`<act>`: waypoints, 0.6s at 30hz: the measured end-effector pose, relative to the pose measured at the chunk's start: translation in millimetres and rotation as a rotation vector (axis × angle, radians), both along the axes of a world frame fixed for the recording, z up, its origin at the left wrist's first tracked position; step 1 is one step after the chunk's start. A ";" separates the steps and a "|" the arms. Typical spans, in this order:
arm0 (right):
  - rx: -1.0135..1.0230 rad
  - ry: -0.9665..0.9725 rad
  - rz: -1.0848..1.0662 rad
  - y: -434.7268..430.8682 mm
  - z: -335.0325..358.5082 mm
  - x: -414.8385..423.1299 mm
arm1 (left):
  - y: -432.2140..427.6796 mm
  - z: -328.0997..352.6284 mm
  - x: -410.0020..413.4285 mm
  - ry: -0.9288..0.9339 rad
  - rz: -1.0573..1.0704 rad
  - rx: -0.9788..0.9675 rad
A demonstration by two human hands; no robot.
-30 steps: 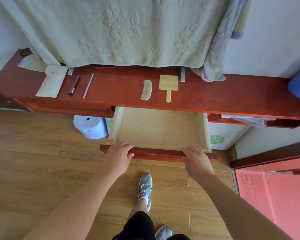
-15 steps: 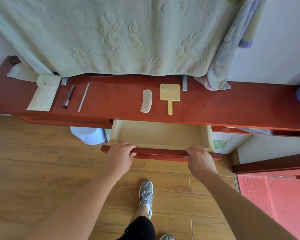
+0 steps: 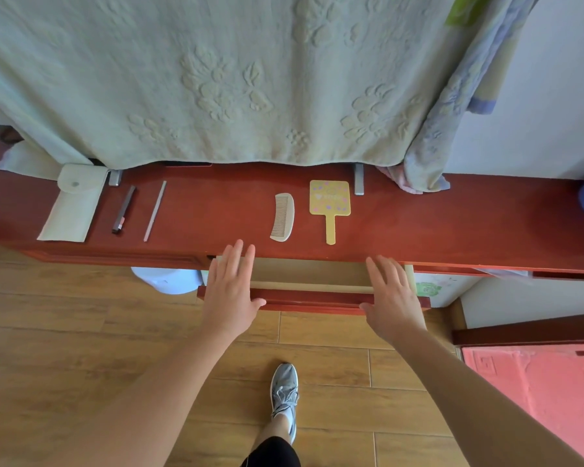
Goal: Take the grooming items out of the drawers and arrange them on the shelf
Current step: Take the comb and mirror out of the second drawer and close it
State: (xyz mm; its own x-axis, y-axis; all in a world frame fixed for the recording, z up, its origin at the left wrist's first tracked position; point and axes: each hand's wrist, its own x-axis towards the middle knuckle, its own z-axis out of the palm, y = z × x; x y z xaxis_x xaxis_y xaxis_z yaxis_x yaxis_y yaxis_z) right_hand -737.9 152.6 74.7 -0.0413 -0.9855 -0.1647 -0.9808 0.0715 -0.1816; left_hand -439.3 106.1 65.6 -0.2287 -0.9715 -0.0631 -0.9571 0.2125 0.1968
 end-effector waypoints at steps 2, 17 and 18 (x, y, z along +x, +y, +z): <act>0.037 0.055 0.017 -9.8 2.9 -2.6 | -11.9 -0.6 3.3 -0.042 -0.013 0.054; -0.035 -0.069 -0.038 -38.9 -11.3 -14.0 | -40.6 -22.5 6.1 0.078 0.016 -0.097; -0.080 -0.071 -0.039 -39.7 -15.1 -14.4 | -42.4 -24.9 5.1 0.096 0.026 -0.125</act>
State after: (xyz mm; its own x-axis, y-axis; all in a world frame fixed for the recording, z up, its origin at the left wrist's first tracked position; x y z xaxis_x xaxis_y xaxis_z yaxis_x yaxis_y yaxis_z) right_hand -752.3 112.9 59.6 -0.0705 -0.9935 -0.0897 -0.9620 0.0915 -0.2572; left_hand -434.2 63.7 40.7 -0.2023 -0.9761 0.0796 -0.9406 0.2163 0.2616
